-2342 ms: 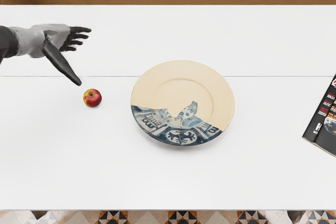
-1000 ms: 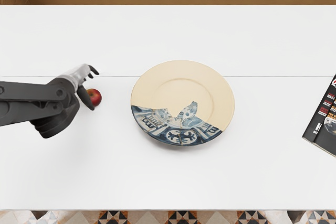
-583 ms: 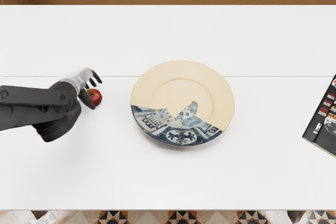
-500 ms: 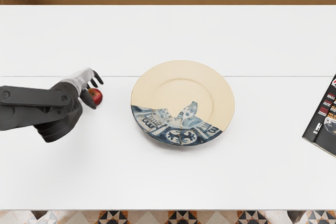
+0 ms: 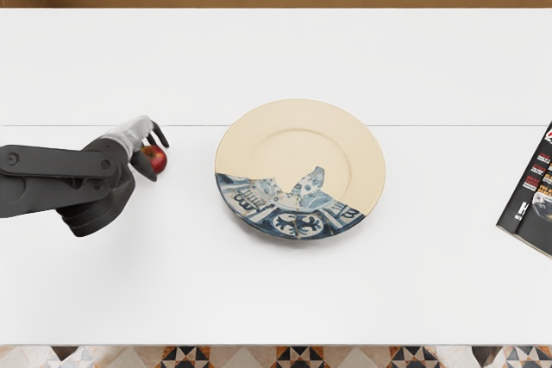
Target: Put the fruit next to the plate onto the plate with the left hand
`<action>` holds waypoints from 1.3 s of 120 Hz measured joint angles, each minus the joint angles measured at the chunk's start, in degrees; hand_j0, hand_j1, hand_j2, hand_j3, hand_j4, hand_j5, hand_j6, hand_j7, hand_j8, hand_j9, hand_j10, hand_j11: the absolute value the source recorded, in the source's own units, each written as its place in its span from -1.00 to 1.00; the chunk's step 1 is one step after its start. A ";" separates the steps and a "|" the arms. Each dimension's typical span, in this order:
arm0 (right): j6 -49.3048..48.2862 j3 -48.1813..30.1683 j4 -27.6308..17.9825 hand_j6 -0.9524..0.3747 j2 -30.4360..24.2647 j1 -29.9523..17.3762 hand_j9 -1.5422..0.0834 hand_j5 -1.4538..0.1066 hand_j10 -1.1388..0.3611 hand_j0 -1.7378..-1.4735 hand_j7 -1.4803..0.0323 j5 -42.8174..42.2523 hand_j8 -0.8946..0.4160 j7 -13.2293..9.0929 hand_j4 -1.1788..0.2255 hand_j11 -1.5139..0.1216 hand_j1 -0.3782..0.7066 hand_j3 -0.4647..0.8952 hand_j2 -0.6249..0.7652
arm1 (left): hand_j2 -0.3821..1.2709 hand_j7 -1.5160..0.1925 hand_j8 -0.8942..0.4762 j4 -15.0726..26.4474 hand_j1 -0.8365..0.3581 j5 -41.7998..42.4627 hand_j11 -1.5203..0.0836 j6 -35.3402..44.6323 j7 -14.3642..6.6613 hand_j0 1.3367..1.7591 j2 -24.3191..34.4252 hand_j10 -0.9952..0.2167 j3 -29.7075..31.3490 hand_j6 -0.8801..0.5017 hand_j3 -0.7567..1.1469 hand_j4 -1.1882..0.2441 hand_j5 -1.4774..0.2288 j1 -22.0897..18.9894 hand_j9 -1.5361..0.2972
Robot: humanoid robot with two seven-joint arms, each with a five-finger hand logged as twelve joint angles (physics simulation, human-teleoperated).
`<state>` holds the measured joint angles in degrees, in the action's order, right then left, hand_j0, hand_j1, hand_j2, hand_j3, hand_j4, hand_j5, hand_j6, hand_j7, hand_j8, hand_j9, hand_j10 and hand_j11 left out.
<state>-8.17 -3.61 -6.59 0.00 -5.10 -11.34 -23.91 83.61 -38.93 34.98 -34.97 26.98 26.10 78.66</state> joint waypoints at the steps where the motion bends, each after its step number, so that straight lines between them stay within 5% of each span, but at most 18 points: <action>1: 0.00 0.00 0.00 0.43 0.00 0.00 0.90 0.86 0.52 -0.40 0.96 0.00 0.36 0.00 0.68 0.85 -0.95 -0.32 -0.10 | -0.27 -0.10 -0.40 0.00 -0.06 -0.01 -0.03 0.00 0.00 0.52 0.00 -0.29 0.00 -0.43 -0.20 -0.13 -0.14 0.00 -0.14; 69: 0.00 0.00 0.00 0.43 0.00 0.00 0.90 0.86 0.52 -0.40 0.96 0.00 0.36 0.00 0.68 0.85 -0.95 -0.32 -0.10 | -0.10 -0.18 -0.44 0.01 -0.05 0.17 -0.13 0.05 -0.02 0.51 -0.09 -0.38 -0.16 -0.47 -0.20 -0.22 -0.21 0.80 -0.22; 156: 0.00 0.00 0.00 0.43 0.00 0.00 0.90 0.86 0.52 -0.40 0.96 0.00 0.36 0.00 0.68 0.85 -0.95 -0.32 -0.10 | 0.05 -0.21 -0.43 0.07 -0.13 0.29 -0.14 0.01 -0.04 0.52 -6.30 -0.40 -0.93 -0.49 -0.20 -0.21 -0.26 10.93 -0.23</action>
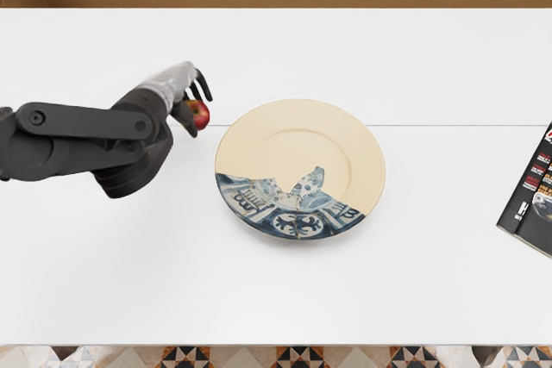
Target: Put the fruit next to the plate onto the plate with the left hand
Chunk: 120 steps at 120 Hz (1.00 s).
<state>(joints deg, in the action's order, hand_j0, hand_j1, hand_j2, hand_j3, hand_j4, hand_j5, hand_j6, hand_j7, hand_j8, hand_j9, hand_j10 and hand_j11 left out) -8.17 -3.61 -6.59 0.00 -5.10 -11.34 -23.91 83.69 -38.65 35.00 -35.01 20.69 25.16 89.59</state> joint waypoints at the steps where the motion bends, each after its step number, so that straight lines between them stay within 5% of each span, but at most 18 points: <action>1: 0.00 0.00 0.00 0.43 0.00 0.00 0.90 0.86 0.52 -0.40 0.96 0.00 0.36 0.00 0.68 0.85 -0.95 -0.32 -0.10 | 0.04 -0.21 -0.44 0.00 -0.13 0.01 -0.14 0.00 0.00 0.52 -0.21 -0.40 0.00 -0.49 -0.20 -0.21 -0.26 0.11 -0.23; 120: 0.00 0.00 0.00 0.43 0.00 0.00 0.90 0.86 0.52 -0.40 0.96 0.00 0.36 0.00 0.68 0.85 -0.95 -0.32 -0.10 | 0.08 -0.20 -0.47 -0.09 -0.13 1.23 -0.14 -0.03 0.00 0.52 -9.44 -0.40 -0.58 -0.54 -0.20 -0.22 -0.25 0.76 -0.23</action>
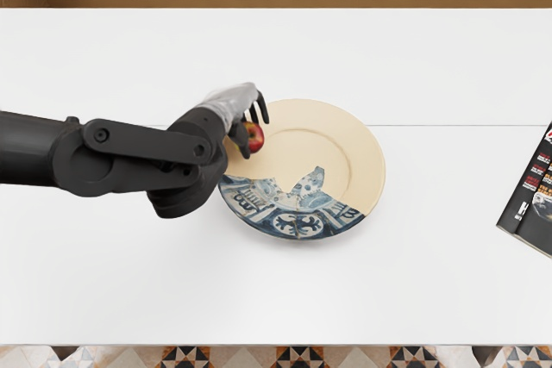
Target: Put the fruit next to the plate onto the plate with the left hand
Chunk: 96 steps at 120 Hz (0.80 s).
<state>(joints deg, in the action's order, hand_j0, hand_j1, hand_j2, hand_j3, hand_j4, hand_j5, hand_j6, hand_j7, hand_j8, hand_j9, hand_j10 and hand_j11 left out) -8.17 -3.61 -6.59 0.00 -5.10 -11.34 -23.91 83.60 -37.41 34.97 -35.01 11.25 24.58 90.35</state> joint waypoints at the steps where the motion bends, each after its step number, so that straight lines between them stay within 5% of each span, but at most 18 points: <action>1: 0.00 0.00 0.00 0.43 0.00 0.00 0.90 0.86 0.52 -0.40 0.96 0.00 0.36 0.00 0.68 0.85 -0.95 -0.32 -0.10 | 0.06 -0.19 -0.46 0.01 -0.12 0.04 -0.13 0.00 0.00 0.52 0.00 -0.39 0.00 -0.54 -0.20 -0.21 -0.24 0.00 -0.22; 26: 0.00 0.00 0.00 0.43 0.00 0.00 0.90 0.86 0.52 -0.40 0.96 0.00 0.36 0.00 0.68 0.85 -0.95 -0.32 -0.10 | -0.31 0.37 -0.02 0.13 0.52 1.40 0.47 0.03 0.01 0.52 0.87 0.21 -0.85 -0.07 -0.20 0.30 0.33 0.53 0.30; 37: 0.00 0.00 0.00 0.43 0.00 0.00 0.90 0.86 0.52 -0.40 0.96 0.00 0.36 0.00 0.68 0.85 -0.95 -0.32 -0.10 | -0.39 0.51 0.08 0.82 0.67 3.41 0.61 -0.14 0.01 0.52 7.94 0.36 -2.91 0.04 -0.20 0.42 0.46 0.79 0.43; 63: 0.00 0.00 0.00 0.43 0.00 0.00 0.90 0.86 0.52 -0.40 0.96 0.00 0.36 0.00 0.68 0.85 -0.95 -0.32 -0.10 | -0.48 0.67 0.21 4.06 0.86 5.49 0.78 -19.16 0.01 0.52 24.00 0.53 -11.14 0.18 -0.20 0.56 0.63 0.70 0.58; 96: 0.00 0.00 0.00 0.43 0.00 0.00 0.90 0.86 0.52 -0.40 0.96 0.00 0.36 0.00 0.68 0.85 -0.95 -0.32 -0.10 | -0.52 0.74 0.27 6.08 0.94 6.35 0.85 -36.40 0.01 0.52 35.88 0.60 -15.51 0.23 -0.20 0.62 0.69 0.18 0.64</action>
<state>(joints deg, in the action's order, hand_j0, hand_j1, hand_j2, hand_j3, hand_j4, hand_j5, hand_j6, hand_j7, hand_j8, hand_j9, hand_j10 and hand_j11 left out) -8.17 -3.61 -6.59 0.00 -5.10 -11.34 -23.91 89.68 -31.07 -1.44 -35.00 47.13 9.07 90.53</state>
